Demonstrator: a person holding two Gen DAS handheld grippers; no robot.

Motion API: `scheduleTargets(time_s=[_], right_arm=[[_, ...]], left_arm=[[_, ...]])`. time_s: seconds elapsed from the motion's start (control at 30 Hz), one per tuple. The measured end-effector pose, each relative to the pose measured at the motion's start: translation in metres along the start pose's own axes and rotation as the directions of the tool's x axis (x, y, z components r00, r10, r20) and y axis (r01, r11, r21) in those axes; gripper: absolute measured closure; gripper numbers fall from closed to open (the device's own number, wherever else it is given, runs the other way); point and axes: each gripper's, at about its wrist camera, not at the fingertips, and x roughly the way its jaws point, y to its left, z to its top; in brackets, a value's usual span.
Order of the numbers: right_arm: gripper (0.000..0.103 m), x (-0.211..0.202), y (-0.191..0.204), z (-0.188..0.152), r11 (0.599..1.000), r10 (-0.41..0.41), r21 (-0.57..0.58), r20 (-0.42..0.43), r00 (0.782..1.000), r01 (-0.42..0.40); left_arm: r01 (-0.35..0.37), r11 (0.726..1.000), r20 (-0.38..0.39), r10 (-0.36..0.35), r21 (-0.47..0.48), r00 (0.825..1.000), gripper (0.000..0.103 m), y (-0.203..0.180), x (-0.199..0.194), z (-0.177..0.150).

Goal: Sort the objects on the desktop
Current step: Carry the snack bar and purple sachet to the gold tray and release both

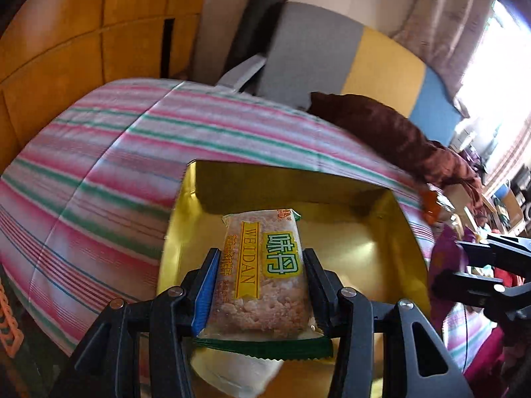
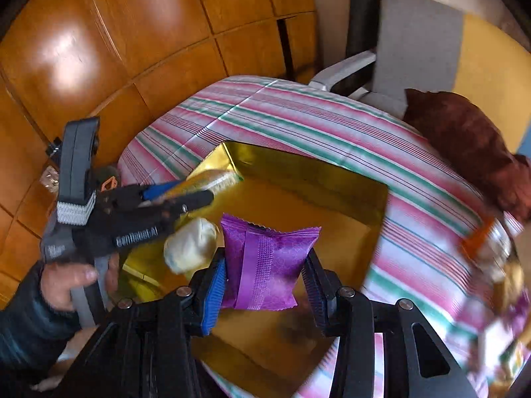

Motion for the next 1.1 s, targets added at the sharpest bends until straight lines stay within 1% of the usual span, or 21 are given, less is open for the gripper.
scheduleTargets(time_s=[0.13, 0.2, 0.3, 0.43, 0.5, 0.6, 0.67, 0.7, 0.73, 0.77, 0.8, 0.83, 0.87, 0.9, 0.97, 1.03, 1.07, 1.1], right_arm=[[0.058, 0.043, -0.002, 0.018, 0.999, -0.017, 0.032, -0.062, 0.998, 0.019], [0.058, 0.061, -0.006, 0.021, 0.998, -0.021, 0.055, -0.088, 0.996, 0.026], [0.058, 0.083, -0.015, 0.029, 0.994, 0.0, 0.105, -0.105, 0.995, 0.011], [0.057, 0.103, -0.014, 0.037, 0.992, 0.0, 0.128, -0.117, 0.993, 0.015], [0.056, 0.108, -0.013, 0.037, 0.991, 0.005, 0.132, -0.127, 0.992, 0.012], [0.055, 0.118, -0.011, 0.033, 0.989, 0.031, 0.147, -0.146, 0.989, -0.009], [0.054, 0.12, -0.012, 0.031, 0.987, 0.039, 0.161, -0.144, 0.989, -0.015], [0.054, 0.12, -0.013, 0.029, 0.987, 0.041, 0.161, -0.143, 0.989, -0.017], [0.05, 0.119, -0.013, 0.028, 0.987, 0.045, 0.162, -0.14, 0.989, -0.022], [0.042, 0.118, -0.013, 0.027, 0.986, 0.045, 0.166, -0.138, 0.989, -0.022], [0.038, 0.113, -0.014, 0.025, 0.985, 0.043, 0.173, -0.126, 0.991, -0.021], [0.032, 0.108, -0.014, 0.024, 0.985, 0.04, 0.17, -0.109, 0.993, -0.021], [0.03, 0.103, -0.013, 0.023, 0.987, 0.032, 0.16, -0.093, 0.995, -0.017], [0.028, 0.097, -0.01, 0.022, 0.99, 0.012, 0.144, -0.076, 0.997, -0.001], [0.015, 0.083, -0.004, 0.018, 0.994, -0.042, 0.104, -0.034, 0.999, 0.046], [0.008, 0.065, 0.004, 0.014, 0.994, -0.098, 0.059, 0.029, 0.995, 0.096], [0.004, 0.058, 0.007, 0.012, 0.991, -0.131, 0.042, 0.06, 0.99, 0.129], [0.002, 0.047, 0.013, 0.008, 0.983, -0.185, 0.021, 0.104, 0.977, 0.183]], left_arm=[[-0.013, 1.0, -0.034, 0.012, -0.025, 0.999, 0.054, 0.016, 0.018, 0.0], [-0.014, 0.999, -0.043, 0.013, -0.032, 0.999, 0.054, 0.02, 0.024, -0.001], [-0.014, 0.999, -0.049, 0.013, -0.032, 0.999, 0.054, 0.022, 0.032, -0.001], [-0.005, 0.999, -0.053, 0.003, -0.038, 0.999, 0.053, 0.023, 0.035, -0.002], [-0.001, 0.999, -0.044, -0.001, -0.038, 0.999, 0.049, 0.022, 0.034, -0.002], [-0.023, 0.999, -0.039, 0.021, -0.041, 0.999, 0.048, 0.023, 0.029, -0.002], [-0.006, 0.999, -0.031, 0.004, -0.053, 1.0, 0.045, 0.024, 0.024, -0.002], [-0.012, 0.998, -0.024, 0.011, -0.054, 1.0, 0.045, 0.024, 0.02, -0.003], [-0.022, 0.998, -0.016, 0.021, -0.054, 1.0, 0.044, 0.024, 0.016, -0.004], [-0.027, 0.998, -0.007, 0.027, -0.054, 1.0, 0.043, 0.023, 0.012, -0.004], [-0.027, 0.998, 0.007, 0.027, -0.057, 1.0, 0.039, 0.022, 0.006, -0.006], [-0.026, 0.998, 0.016, 0.027, -0.061, 0.999, 0.037, 0.022, 0.001, -0.007], [-0.027, 0.998, 0.026, 0.028, -0.065, 0.999, 0.036, 0.021, -0.003, -0.009], [-0.03, 0.997, 0.038, 0.033, -0.069, 0.999, 0.034, 0.02, -0.009, -0.011], [-0.036, 0.997, 0.052, 0.04, -0.075, 0.998, 0.028, 0.018, -0.015, -0.013], [-0.04, 0.996, 0.076, 0.046, -0.081, 0.996, 0.025, 0.015, -0.025, -0.016], [-0.047, 0.996, 0.086, 0.054, -0.078, 0.995, 0.024, 0.012, -0.029, -0.017], [-0.053, 0.996, 0.103, 0.06, -0.071, 0.993, 0.024, 0.008, -0.036, -0.018]])
